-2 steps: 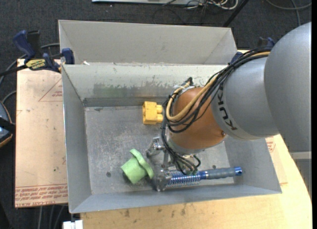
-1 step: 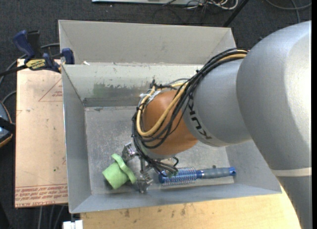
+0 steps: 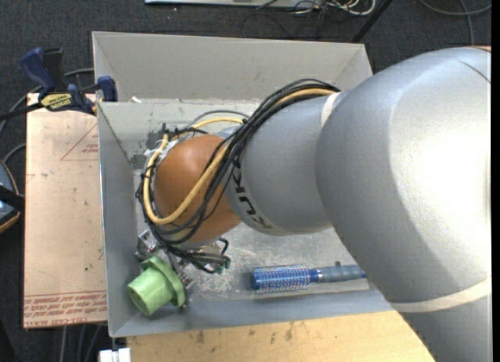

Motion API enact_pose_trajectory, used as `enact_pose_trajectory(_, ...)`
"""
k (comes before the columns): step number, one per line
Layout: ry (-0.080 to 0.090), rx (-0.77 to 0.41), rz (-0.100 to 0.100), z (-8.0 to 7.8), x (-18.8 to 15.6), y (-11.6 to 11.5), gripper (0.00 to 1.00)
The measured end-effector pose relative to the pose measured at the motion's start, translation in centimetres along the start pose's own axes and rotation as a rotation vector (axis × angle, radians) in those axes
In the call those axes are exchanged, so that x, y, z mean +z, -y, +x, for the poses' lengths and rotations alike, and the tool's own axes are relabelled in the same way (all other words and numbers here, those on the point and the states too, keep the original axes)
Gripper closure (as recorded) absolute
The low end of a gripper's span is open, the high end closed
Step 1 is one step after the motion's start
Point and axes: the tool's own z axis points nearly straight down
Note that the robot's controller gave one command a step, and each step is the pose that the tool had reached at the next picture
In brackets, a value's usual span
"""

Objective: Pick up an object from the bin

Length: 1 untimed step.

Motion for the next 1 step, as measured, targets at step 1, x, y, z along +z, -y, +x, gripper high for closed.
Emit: enact_pose_trajectory(1,0.003,0.001,-0.005,-0.08,-0.14,-0.18,1.00)
